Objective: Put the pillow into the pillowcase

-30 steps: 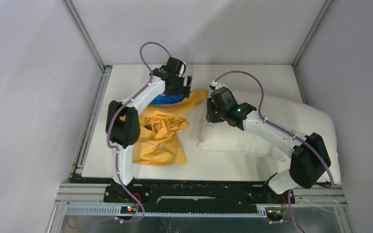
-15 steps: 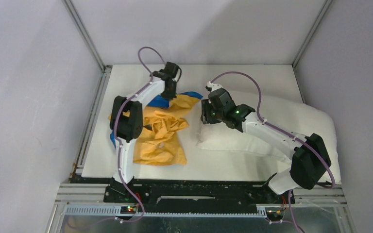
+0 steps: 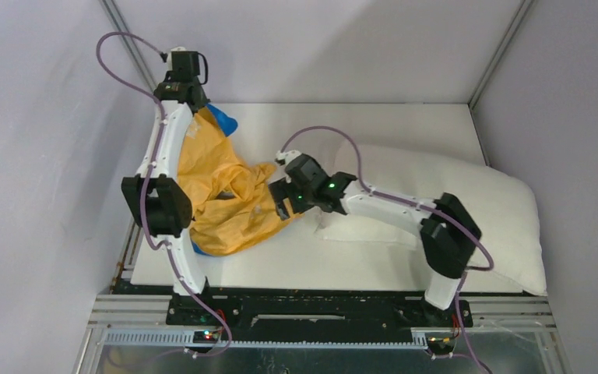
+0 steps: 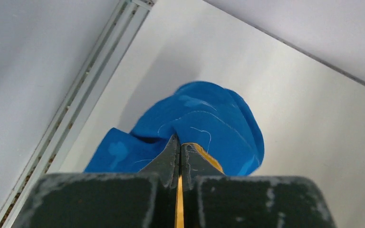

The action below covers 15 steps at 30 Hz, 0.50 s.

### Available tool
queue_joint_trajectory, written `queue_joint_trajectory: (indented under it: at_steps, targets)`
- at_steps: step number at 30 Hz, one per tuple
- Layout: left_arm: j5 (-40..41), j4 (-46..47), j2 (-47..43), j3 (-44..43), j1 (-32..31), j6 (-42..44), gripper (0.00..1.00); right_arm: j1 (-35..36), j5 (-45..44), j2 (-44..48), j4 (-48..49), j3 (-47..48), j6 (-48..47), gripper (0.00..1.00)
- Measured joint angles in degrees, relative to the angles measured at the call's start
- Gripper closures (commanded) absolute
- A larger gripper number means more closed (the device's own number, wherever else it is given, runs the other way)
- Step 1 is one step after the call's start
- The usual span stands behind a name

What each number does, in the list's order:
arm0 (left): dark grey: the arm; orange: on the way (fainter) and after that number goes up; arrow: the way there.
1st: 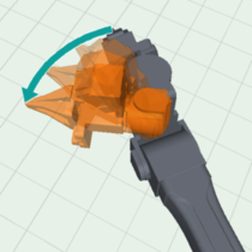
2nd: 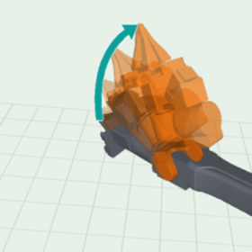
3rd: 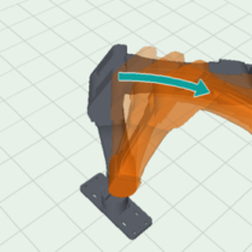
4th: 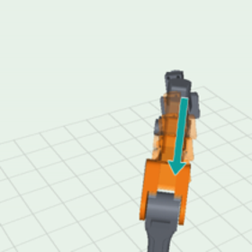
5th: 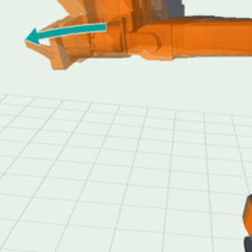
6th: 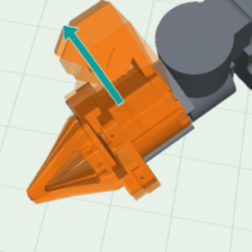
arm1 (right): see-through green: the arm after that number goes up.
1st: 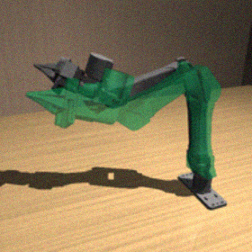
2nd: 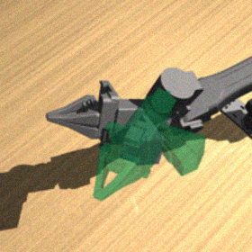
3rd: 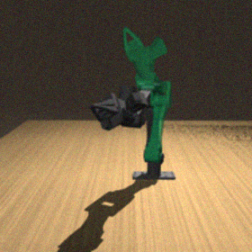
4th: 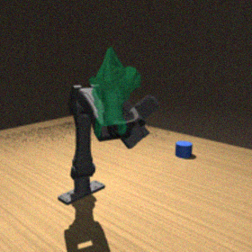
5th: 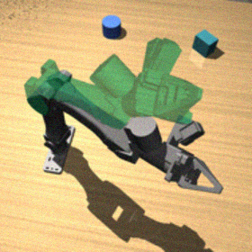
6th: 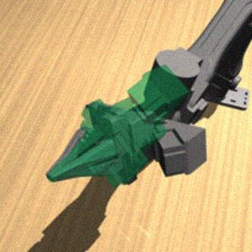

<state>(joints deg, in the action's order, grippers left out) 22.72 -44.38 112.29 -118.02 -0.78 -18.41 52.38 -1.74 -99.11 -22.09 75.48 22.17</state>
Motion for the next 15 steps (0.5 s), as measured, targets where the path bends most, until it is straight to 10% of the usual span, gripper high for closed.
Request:
queue_joint_trajectory:
  at_steps: [9, 15]
  targets:
    - [-0.3, -3.6, 0.2, -0.4, -1.9, 1.0, 1.0, 4.2, -3.4, -16.1, -1.8, 9.6, -1.2, 0.25]
    - [0.3, -5.2, -0.3, -0.4, -0.9, 1.4, 1.0, 2.3, -6.9, -21.3, -4.6, 14.5, -1.4, 1.0]
